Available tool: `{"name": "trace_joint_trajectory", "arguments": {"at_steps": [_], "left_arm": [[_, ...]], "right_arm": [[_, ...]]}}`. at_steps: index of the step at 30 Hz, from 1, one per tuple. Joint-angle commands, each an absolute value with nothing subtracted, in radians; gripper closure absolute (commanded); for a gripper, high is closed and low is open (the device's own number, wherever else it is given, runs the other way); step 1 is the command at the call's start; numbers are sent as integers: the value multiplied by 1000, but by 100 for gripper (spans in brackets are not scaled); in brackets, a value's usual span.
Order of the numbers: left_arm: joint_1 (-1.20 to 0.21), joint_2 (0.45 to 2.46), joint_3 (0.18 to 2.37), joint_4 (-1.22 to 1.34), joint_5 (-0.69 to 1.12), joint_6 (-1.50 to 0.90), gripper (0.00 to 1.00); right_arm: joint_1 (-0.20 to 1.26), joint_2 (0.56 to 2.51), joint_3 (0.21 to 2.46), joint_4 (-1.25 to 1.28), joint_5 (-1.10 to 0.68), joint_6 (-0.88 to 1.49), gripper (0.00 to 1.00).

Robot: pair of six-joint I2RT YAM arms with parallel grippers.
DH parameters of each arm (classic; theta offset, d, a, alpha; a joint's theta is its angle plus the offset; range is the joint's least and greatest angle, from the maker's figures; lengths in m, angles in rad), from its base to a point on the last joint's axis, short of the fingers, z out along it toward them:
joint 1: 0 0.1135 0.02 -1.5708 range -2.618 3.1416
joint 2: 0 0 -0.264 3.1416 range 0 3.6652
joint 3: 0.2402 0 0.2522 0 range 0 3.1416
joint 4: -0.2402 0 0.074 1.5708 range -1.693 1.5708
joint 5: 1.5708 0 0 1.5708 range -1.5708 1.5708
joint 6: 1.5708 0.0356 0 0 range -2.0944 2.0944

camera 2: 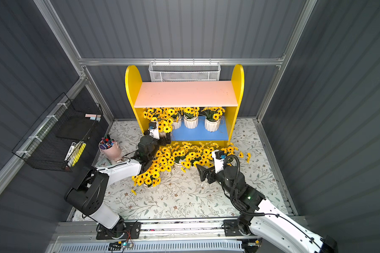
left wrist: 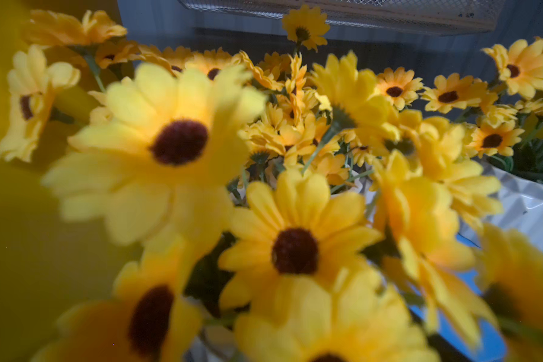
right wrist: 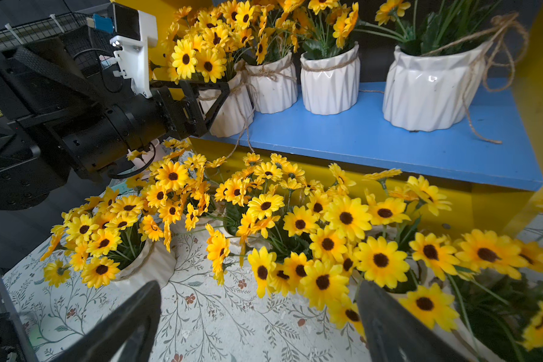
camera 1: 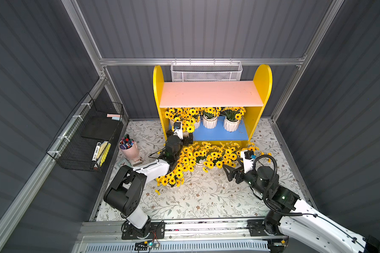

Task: Take the sunflower pots off the shelves
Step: Pick up the sunflower pot from the shelf.

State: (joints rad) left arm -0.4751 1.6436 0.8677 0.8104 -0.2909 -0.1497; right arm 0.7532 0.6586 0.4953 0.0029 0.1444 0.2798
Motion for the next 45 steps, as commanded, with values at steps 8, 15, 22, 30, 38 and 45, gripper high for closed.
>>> {"name": "trace_joint_trajectory", "arguments": {"at_steps": [8, 15, 22, 30, 38, 45], "left_arm": [[-475, 1697, 867, 883, -312, -88, 1], [-476, 1738, 883, 917, -312, -72, 1], [-464, 1762, 916, 924, -310, -63, 1], [-442, 1797, 952, 933, -290, -73, 1], [-425, 1829, 977, 954, -285, -64, 1], [-411, 1850, 974, 990, -278, -60, 1]], "right_arm": [[751, 694, 509, 32, 113, 276, 1], [750, 719, 502, 50, 106, 272, 1], [750, 734, 492, 61, 104, 270, 1], [751, 758, 488, 77, 102, 262, 1], [750, 784, 489, 94, 92, 261, 1], [750, 791, 485, 95, 91, 256, 1]]}}
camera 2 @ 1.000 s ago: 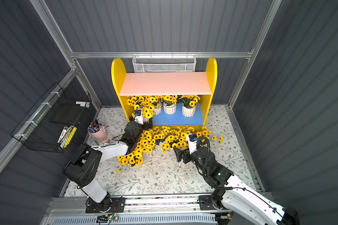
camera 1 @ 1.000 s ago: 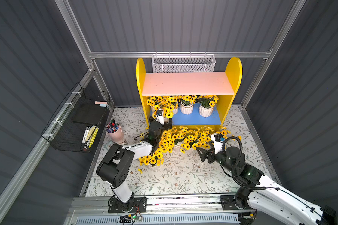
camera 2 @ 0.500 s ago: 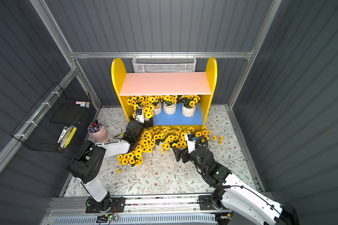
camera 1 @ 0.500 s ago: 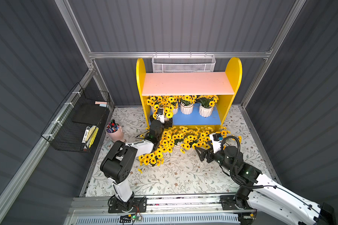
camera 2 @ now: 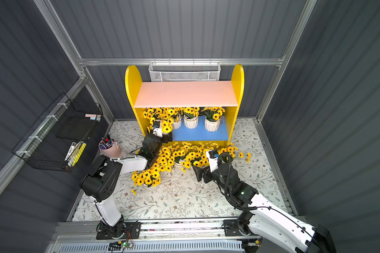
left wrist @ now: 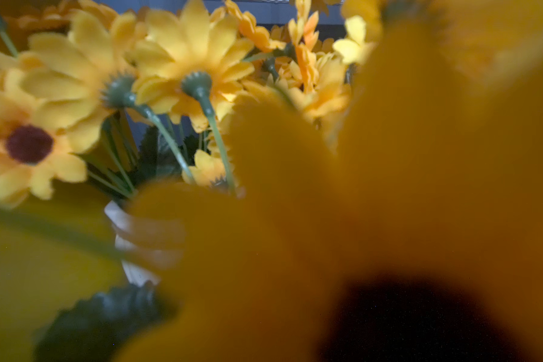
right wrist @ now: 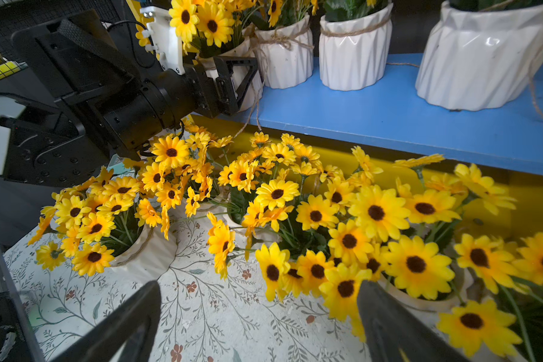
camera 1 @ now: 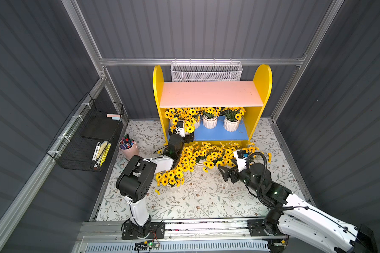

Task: Take the sunflower pots off the shelves
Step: Pick up the sunflower pot from the shelf.

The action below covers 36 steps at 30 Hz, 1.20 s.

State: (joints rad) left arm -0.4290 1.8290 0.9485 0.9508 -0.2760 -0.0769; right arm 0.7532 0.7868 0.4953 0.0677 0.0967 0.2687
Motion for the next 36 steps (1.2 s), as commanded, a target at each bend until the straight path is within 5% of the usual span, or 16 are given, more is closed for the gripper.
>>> {"name": "trace_joint_trajectory", "arguments": {"at_steps": [1, 23, 31, 34, 36], "left_arm": [[-410, 1852, 977, 994, -276, -61, 1], [-389, 1868, 1000, 1004, -222, -28, 4], [-387, 1839, 967, 1000, -188, -25, 20], [-386, 1827, 952, 1002, -171, -25, 36], [-386, 1816, 943, 1001, -168, -27, 55]], "right_arm": [[751, 794, 486, 95, 90, 256, 1], [749, 824, 503, 96, 77, 252, 1], [749, 822, 502, 99, 75, 256, 1], [749, 821, 500, 98, 80, 255, 1], [749, 819, 500, 98, 81, 255, 1]]}}
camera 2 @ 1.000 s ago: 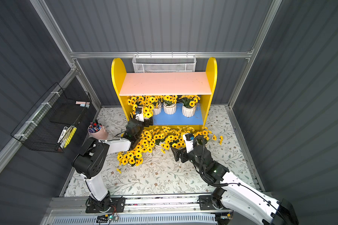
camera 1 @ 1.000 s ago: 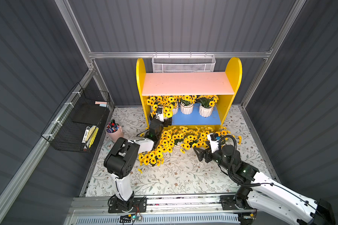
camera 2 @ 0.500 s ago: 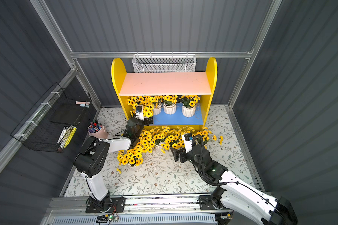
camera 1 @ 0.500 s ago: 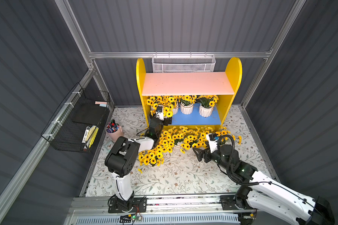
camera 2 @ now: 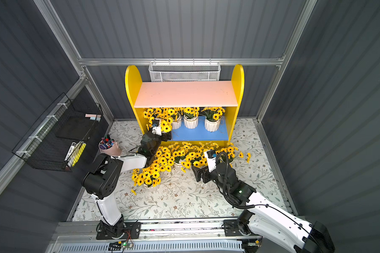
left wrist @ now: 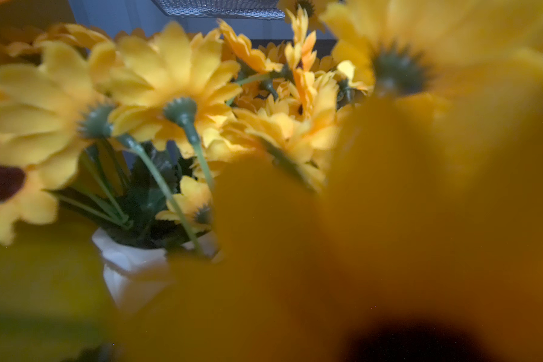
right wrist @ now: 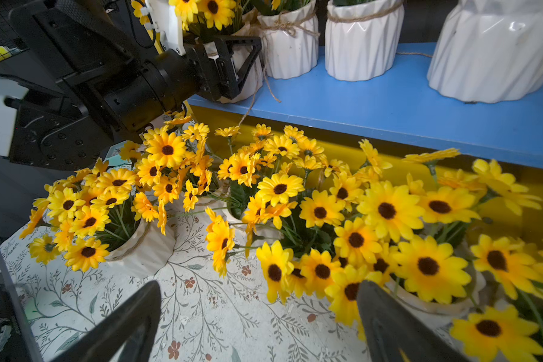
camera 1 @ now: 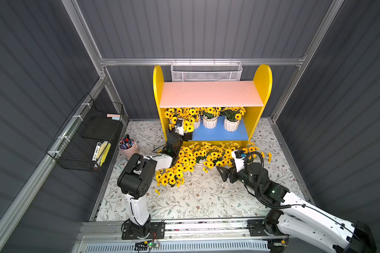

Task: Take the sunflower pots off the shelves
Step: Pick up the sunflower pot from the shelf.

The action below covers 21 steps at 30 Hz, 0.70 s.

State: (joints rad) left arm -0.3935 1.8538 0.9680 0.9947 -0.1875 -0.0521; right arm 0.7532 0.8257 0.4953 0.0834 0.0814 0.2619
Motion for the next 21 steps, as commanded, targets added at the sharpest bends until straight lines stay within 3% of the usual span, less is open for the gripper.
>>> {"name": "trace_joint_trajectory", "arguments": {"at_steps": [1, 7, 21], "left_arm": [[-386, 1811, 940, 999, -164, -30, 63], [-387, 1752, 914, 970, -128, -36, 100], [-390, 1616, 947, 813, -4, -51, 100]], "right_arm": [[749, 819, 500, 99, 81, 255, 1], [749, 819, 498, 104, 81, 258, 1], [749, 807, 486, 123, 97, 264, 1]]}}
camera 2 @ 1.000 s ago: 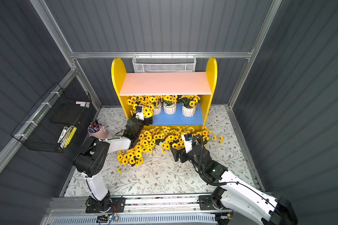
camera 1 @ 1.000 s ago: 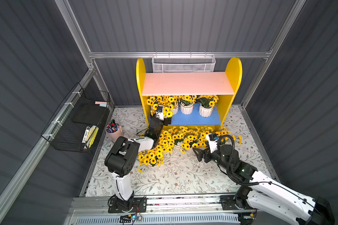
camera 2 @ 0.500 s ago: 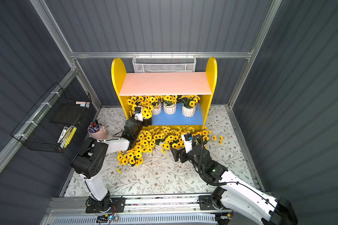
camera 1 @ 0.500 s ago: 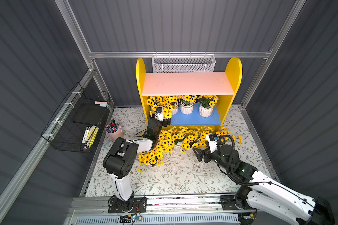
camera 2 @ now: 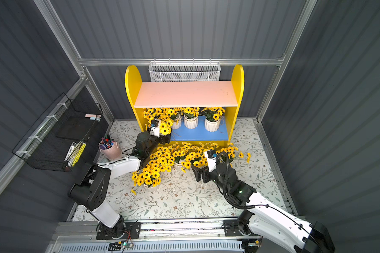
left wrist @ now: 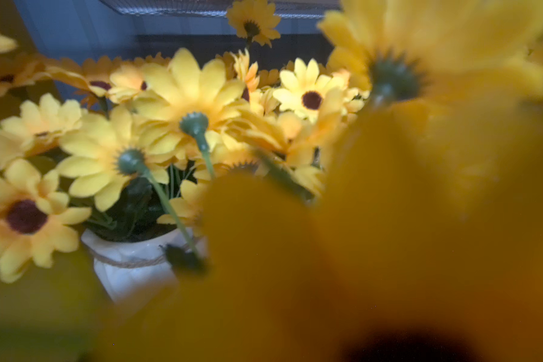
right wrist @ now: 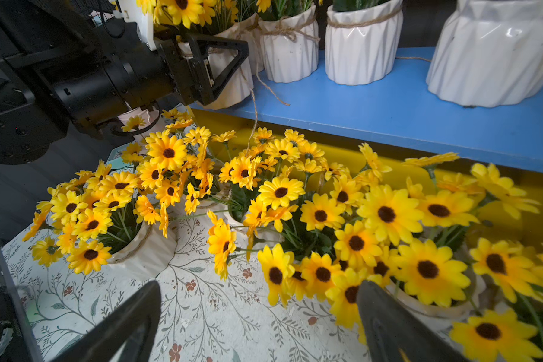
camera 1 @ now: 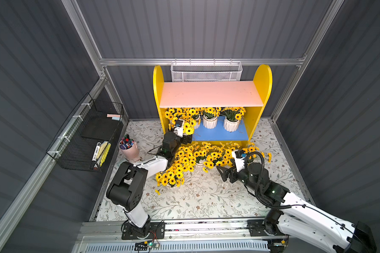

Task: Take the sunflower pots off the shelves
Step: Pick up the sunflower pot from the shelf.

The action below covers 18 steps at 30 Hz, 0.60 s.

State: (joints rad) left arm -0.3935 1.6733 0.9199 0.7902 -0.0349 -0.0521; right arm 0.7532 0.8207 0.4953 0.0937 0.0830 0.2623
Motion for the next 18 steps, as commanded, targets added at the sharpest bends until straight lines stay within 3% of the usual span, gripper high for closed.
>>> {"name": "trace_joint_trajectory", "arguments": {"at_steps": [1, 18], "left_arm": [[-390, 1611, 946, 810, 1, -57, 100], [-462, 1470, 948, 682, 28, -58, 100]], "right_arm": [[749, 807, 486, 123, 98, 264, 1], [743, 757, 478, 112, 138, 256, 1]]}}
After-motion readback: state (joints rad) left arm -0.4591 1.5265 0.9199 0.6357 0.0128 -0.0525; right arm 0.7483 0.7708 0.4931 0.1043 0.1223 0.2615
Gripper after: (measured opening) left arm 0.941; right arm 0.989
